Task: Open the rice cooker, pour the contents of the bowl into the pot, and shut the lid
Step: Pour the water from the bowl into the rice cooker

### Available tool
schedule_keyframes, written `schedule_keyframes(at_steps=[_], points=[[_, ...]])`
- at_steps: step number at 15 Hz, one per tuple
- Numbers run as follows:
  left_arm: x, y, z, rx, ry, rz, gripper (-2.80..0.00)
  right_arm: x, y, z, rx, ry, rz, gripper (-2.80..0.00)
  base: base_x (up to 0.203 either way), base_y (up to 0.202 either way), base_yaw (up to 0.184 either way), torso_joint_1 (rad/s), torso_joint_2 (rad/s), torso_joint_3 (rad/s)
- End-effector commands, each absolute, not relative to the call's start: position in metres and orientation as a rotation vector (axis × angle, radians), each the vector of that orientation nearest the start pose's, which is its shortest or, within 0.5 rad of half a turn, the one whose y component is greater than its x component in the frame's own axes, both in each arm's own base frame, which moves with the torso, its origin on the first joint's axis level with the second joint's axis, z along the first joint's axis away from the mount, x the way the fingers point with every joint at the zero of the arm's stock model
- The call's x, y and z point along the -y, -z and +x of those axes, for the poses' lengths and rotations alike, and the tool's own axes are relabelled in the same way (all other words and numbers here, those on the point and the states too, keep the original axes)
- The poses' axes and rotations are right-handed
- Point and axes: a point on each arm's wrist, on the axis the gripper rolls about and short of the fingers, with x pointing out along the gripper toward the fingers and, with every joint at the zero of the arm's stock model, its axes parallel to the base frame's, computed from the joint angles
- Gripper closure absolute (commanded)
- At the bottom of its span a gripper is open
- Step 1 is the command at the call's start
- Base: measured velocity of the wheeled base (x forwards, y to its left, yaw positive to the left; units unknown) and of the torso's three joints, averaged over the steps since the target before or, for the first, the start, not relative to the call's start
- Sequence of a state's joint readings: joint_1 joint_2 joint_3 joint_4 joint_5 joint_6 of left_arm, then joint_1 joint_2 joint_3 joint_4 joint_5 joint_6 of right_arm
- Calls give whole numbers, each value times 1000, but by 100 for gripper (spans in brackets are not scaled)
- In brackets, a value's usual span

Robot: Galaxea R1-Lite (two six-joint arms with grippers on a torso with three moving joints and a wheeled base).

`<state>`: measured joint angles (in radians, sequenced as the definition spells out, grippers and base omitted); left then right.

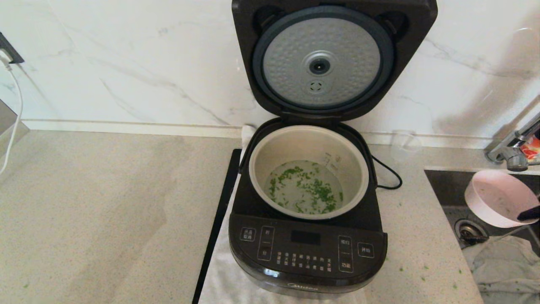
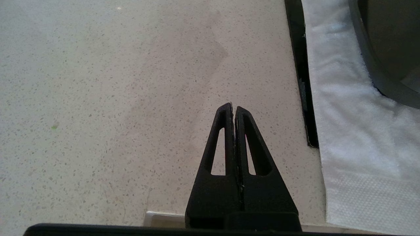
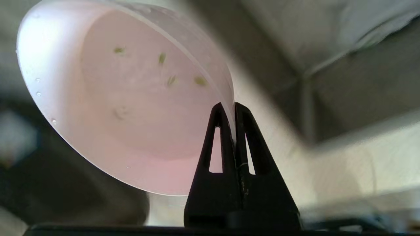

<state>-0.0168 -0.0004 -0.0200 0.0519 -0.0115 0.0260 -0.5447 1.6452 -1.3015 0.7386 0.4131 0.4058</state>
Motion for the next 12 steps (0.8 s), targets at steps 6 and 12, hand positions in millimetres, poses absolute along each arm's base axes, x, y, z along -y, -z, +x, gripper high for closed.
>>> schedule_keyframes(at_steps=[6, 12], points=[[0, -76, -25, -30, 29, 26, 0, 16, -271, 206, -1116, 12, 648, 0, 0, 0, 0, 0, 0, 0], [0, -76, -25, -30, 28, 26, 0, -39, -299, 200, -1173, -200, 532, 0, 0, 0, 0, 0, 0, 0]])
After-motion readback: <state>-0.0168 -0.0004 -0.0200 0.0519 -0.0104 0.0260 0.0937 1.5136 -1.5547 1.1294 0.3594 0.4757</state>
